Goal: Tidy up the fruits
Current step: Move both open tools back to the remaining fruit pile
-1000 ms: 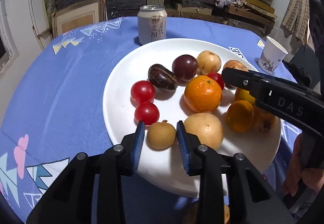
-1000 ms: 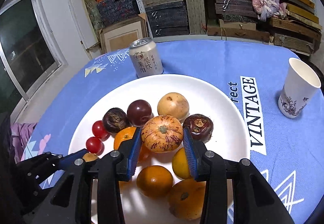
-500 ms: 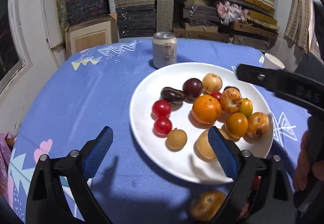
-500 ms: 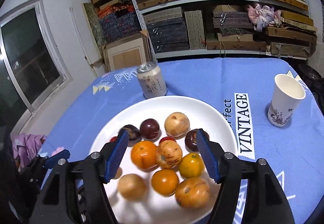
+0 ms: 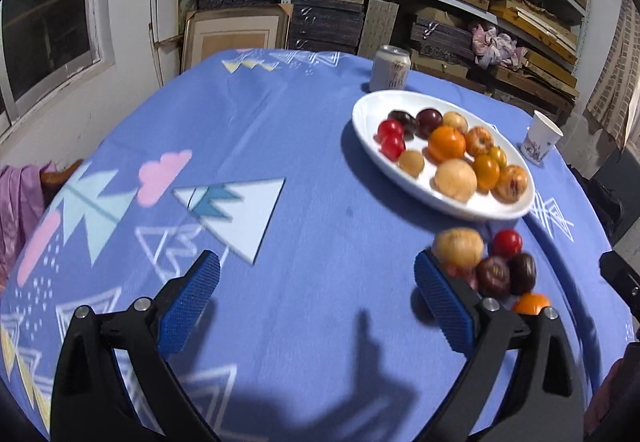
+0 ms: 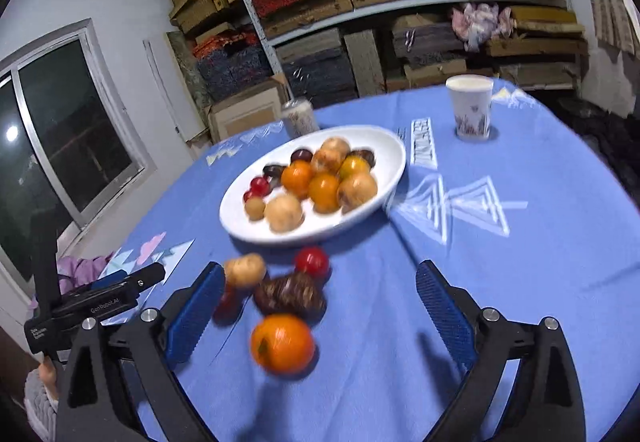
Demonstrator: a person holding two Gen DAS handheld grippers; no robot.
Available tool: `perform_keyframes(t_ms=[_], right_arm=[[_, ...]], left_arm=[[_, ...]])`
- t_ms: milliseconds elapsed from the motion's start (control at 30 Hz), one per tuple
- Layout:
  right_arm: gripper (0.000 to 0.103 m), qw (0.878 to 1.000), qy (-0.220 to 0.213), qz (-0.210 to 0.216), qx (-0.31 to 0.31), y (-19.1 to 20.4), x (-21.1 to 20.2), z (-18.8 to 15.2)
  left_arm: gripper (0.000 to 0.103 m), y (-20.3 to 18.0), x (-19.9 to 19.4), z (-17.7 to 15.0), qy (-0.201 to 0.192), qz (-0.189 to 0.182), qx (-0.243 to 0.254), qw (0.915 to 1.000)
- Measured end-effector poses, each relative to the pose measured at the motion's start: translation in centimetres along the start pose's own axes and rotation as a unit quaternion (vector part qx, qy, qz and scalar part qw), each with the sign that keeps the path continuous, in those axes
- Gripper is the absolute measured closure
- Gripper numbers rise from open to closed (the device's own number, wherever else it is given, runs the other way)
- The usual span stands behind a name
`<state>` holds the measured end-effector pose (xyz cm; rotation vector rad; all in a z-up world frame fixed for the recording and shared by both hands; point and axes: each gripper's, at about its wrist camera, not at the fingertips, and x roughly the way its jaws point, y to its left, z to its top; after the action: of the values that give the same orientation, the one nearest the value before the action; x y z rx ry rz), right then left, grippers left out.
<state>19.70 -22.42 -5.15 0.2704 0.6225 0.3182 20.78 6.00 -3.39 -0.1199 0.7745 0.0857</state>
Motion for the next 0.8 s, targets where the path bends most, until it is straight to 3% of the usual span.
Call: perform_keyframes(t_ms=[167, 367, 800], right_arm=[[0.006, 0.999, -0.004, -0.019, -0.040, 1.3, 0.0, -0.7], [0.005, 1.000, 0.005, -0.018, -0.025, 0.6, 0.1, -0.9], [0.005, 0.999, 0.015, -0.018, -0.047, 1.7, 0.3, -1.3]], left_arm=[[0.007, -0.1, -0.9, -1.2, -0.004, -0.010, 0.012, 0.9999], [0.007, -0.8, 0.2, -1.3, 0.019, -0.012, 0.024, 0.9995], [0.007, -4.4, 0.7, -1.3, -0.010, 0.016, 0.088, 0.9959]])
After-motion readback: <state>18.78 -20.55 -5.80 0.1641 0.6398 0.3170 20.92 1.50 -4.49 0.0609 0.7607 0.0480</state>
